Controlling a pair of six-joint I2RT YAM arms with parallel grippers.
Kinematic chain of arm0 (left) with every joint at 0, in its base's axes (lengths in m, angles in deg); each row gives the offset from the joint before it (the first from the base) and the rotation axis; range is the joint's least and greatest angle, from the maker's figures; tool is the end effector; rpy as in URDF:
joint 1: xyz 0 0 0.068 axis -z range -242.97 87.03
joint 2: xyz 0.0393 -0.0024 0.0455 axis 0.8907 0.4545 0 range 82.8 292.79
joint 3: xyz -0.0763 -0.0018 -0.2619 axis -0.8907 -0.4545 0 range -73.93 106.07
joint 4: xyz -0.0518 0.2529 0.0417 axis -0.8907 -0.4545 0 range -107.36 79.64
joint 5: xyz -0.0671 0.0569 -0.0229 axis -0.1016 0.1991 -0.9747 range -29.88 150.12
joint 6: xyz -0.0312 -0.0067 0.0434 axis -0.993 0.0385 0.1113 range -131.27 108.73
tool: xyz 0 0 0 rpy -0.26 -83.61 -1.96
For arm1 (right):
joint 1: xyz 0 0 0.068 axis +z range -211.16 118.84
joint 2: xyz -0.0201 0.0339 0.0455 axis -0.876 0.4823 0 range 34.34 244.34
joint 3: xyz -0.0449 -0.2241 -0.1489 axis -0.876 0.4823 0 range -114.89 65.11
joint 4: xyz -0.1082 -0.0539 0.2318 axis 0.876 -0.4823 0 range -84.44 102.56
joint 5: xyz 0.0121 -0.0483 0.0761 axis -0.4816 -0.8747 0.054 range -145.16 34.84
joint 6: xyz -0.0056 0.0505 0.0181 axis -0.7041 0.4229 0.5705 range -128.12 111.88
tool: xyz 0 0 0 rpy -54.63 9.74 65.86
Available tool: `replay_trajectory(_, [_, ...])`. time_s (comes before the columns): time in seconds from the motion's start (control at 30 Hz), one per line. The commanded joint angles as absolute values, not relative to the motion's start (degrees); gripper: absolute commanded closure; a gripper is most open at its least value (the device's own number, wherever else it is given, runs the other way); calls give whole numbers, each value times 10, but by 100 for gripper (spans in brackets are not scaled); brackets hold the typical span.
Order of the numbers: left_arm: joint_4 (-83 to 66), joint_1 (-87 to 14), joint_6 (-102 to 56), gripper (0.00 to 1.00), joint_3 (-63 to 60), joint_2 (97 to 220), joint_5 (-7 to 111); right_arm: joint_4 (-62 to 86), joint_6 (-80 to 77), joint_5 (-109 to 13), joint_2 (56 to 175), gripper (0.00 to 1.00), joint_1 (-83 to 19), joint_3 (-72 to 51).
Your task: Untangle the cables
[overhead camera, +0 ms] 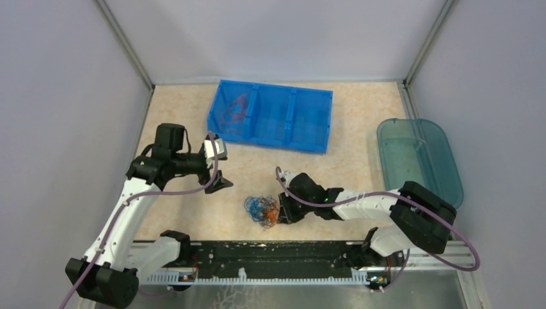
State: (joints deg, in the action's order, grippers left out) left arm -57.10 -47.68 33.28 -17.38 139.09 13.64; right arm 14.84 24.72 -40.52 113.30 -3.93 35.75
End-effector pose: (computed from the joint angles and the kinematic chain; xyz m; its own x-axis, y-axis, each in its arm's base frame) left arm 0.1727 -0.0739 0.3228 -0.0332 0.5099 -0.8596 0.9633 0.2455 0.1084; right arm 0.1263 0.2131 0.1452 -0.8257 -0.3135 -0.4690 -0.5458 0.6541 0.5237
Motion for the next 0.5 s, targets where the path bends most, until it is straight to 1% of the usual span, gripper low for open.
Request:
replay_trajectory(0.0, [-566,-474,329,3,-159,1390,135,227,259,-434,1087,93,-29,348])
replay_trajectory(0.03, [-566,-474,328,3,-157,1389,135,228,254,-439,1067,99,-27,353])
replay_trajectory(0.07, [-565,-474,327,3,-155,1388,135,223,253,-448,1045,100,-26,357])
replay_trajectory(0.27, [-559,-474,317,2,-149,1382,128,127,224,-462,942,100,-26,306])
replay_trajectory(0.47, [-553,-474,301,2,-135,1384,120,52,196,-463,914,100,-26,227])
